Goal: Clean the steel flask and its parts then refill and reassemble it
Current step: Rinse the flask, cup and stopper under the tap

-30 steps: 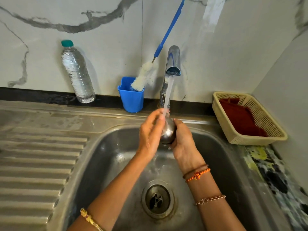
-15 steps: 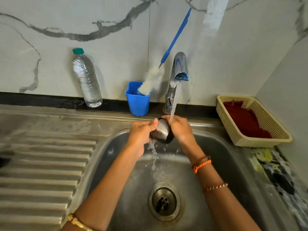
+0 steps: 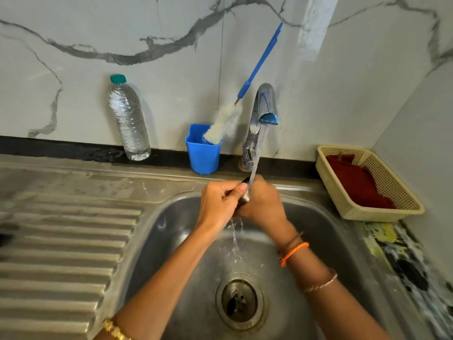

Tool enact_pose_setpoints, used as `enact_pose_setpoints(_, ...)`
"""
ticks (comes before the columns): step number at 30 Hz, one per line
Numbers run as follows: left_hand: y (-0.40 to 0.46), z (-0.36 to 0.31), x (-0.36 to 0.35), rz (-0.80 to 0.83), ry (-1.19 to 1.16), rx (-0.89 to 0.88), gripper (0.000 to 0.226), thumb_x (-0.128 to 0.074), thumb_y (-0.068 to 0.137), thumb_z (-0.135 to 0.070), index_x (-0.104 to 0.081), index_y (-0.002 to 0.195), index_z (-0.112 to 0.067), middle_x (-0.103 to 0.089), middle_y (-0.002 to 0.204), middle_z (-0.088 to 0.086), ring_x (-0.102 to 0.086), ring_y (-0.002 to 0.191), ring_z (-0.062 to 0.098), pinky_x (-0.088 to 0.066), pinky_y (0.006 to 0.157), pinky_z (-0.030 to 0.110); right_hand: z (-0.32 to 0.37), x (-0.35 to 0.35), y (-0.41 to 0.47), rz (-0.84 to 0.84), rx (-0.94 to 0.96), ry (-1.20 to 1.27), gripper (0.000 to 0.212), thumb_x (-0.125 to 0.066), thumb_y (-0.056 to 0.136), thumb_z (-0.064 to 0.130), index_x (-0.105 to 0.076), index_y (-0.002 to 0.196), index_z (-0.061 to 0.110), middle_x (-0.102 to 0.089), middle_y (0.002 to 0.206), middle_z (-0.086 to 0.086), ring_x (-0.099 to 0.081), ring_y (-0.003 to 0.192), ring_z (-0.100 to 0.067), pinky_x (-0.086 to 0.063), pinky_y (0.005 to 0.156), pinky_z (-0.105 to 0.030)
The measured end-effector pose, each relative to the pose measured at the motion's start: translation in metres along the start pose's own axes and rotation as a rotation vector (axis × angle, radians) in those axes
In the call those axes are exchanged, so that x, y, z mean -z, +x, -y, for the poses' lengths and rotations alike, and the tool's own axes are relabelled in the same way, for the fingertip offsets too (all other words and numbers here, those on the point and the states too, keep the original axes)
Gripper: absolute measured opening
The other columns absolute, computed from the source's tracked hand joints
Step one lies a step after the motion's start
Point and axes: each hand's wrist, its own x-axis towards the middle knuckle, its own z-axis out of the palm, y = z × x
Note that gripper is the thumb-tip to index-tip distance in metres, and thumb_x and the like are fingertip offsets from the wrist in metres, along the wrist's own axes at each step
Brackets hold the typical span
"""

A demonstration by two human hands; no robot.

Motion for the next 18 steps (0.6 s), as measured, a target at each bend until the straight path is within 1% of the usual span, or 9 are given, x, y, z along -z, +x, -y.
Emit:
enact_pose_setpoints(2,0.004,0.005,-0.002,-0.022,0.045,-0.007,0.024,-0.056,0.09,-0.01,-0.066,0.069,-0.007,-0.059,0.063,0.006,-0.052,0.061,0.01,-0.047,0.061,0.026,0.007,-0.023,-0.013,-0.194,0.039,-0.288,0.072,-0.065,0.084,0.016,-0.022,0.141,0.005,-0.042,0.132,-0.014,-0.046,0.121,-0.031,-0.044,0.094,-0.035)
enact_pose_setpoints(4,0.002,0.012,0.0,-0.008,0.102,-0.031,0.028,-0.057,0.09,-0.011,-0.064,0.063,-0.009,-0.057,0.059,0.003,-0.049,0.057,0.007,-0.044,0.059,0.027,0.005,-0.027,-0.015,-0.167,0.091,-0.258,0.073,-0.068,0.081,0.021,-0.025,0.138,0.008,-0.046,0.127,-0.013,-0.05,0.117,-0.031,-0.046,0.091,-0.037)
enact_pose_setpoints(6,-0.005,0.018,0.005,0.012,0.066,-0.055,0.033,-0.057,0.089,-0.009,-0.06,0.057,-0.014,-0.054,0.053,0.0,-0.046,0.05,0.003,-0.041,0.054,0.021,-0.004,-0.013,-0.008,0.03,0.125,-0.07,0.06,-0.079,0.064,0.028,-0.051,0.114,0.012,-0.062,0.103,-0.009,-0.062,0.095,-0.027,-0.052,0.08,-0.036)
enact_pose_setpoints(8,-0.01,0.019,0.008,0.058,-0.035,-0.102,0.025,-0.057,0.088,-0.003,-0.067,0.066,-0.008,-0.06,0.056,0.004,-0.051,0.051,0.002,-0.043,0.052,0.016,-0.018,0.003,0.005,0.308,0.145,0.269,0.053,-0.082,0.046,0.03,-0.063,0.09,0.007,-0.068,0.081,-0.007,-0.066,0.075,-0.022,-0.056,0.069,-0.036)
enact_pose_setpoints(10,-0.011,0.016,0.009,0.127,-0.095,-0.136,0.015,-0.057,0.085,0.004,-0.071,0.088,-0.001,-0.066,0.066,-0.007,-0.061,0.062,-0.004,-0.047,0.06,0.01,-0.032,0.014,0.008,0.518,0.119,0.614,0.055,-0.082,0.046,0.019,-0.062,0.094,0.003,-0.068,0.075,-0.003,-0.065,0.067,-0.014,-0.053,0.059,-0.026)
enact_pose_setpoints(11,-0.011,0.017,0.009,0.155,-0.095,-0.152,0.02,-0.057,0.084,0.005,-0.069,0.097,-0.005,-0.068,0.075,-0.01,-0.064,0.074,-0.005,-0.05,0.068,0.012,-0.036,0.017,0.007,0.549,0.114,0.706,0.054,-0.081,0.05,0.009,-0.059,0.1,0.003,-0.067,0.075,-0.002,-0.065,0.066,-0.011,-0.052,0.057,-0.022)
enact_pose_setpoints(13,-0.012,0.02,0.008,0.164,-0.07,-0.184,0.029,-0.057,0.085,0.002,-0.066,0.102,-0.021,-0.068,0.094,-0.008,-0.064,0.096,0.006,-0.052,0.083,0.021,-0.038,0.013,0.003,0.403,0.156,0.745,0.056,-0.078,0.056,-0.006,-0.055,0.105,0.009,-0.066,0.083,-0.003,-0.064,0.075,-0.014,-0.053,0.064,-0.024)
enact_pose_setpoints(16,-0.013,0.017,-0.004,0.102,-0.26,-0.03,0.038,-0.046,0.094,-0.007,-0.054,0.117,-0.035,-0.058,0.116,-0.014,-0.054,0.111,0.002,-0.048,0.091,0.02,-0.025,-0.01,-0.008,-0.127,0.13,0.751,0.065,-0.079,0.06,-0.004,-0.049,0.11,0.025,-0.061,0.099,0.003,-0.062,0.09,-0.017,-0.055,0.076,-0.031)
enact_pose_setpoints(18,-0.01,0.017,-0.01,0.114,-0.513,0.147,0.043,-0.04,0.098,-0.015,-0.037,0.135,-0.037,-0.051,0.13,-0.008,-0.048,0.12,0.007,-0.041,0.101,0.027,-0.017,-0.025,-0.015,-0.173,0.125,0.915,0.075,-0.075,0.065,-0.004,-0.041,0.125,0.026,-0.059,0.11,-0.001,-0.061,0.099,-0.017,-0.054,0.085,-0.036)
